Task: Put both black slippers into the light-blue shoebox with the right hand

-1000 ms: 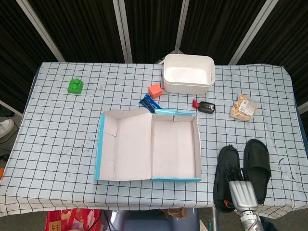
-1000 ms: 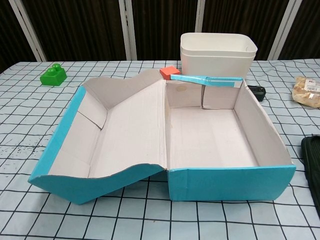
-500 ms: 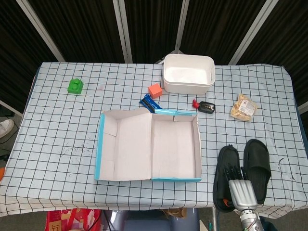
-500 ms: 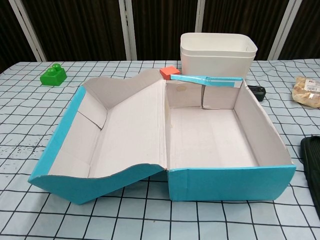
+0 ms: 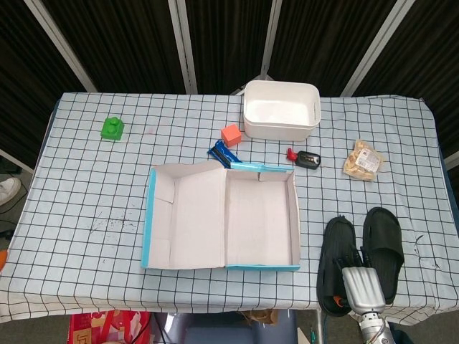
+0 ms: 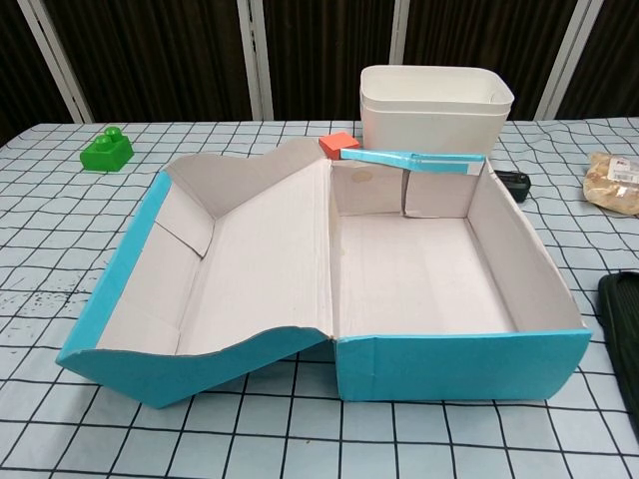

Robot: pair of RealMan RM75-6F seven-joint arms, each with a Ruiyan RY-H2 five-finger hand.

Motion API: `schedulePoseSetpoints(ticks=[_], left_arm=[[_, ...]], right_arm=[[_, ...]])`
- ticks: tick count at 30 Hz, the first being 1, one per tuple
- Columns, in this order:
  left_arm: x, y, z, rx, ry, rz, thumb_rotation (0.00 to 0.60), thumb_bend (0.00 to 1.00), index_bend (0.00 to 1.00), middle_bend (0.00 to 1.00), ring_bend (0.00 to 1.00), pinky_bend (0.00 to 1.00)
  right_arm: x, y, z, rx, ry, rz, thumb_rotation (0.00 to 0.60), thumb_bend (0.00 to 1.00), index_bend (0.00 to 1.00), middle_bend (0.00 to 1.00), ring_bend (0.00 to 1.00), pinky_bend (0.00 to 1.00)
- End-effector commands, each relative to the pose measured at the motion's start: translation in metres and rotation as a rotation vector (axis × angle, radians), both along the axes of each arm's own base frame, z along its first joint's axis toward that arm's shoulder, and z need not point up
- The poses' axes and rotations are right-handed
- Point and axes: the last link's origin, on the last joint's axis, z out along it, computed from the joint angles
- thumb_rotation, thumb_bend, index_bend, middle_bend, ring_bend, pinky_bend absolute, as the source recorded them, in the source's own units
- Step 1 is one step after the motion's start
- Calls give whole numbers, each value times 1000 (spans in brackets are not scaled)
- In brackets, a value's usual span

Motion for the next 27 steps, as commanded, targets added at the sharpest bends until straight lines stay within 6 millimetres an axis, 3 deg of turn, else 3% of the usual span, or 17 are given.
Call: schedulePoseSetpoints(ticks=[1, 18, 27], left_arm=[[0, 0, 0, 0, -1, 0, 600, 458, 36, 30, 0, 16], [-1, 0, 3, 5, -13, 4, 600, 458, 35, 30, 0, 16], [-1, -1, 6, 19, -21, -1, 600, 459, 35, 30, 0, 16]], right_arm=[[1, 0, 1, -4, 4, 8, 600, 203, 430, 346, 83, 11], [14, -1, 17, -19, 15, 55, 600, 218, 474, 379, 103, 0], [29, -3, 50, -74, 27, 73, 600, 231, 479, 379, 104, 0]])
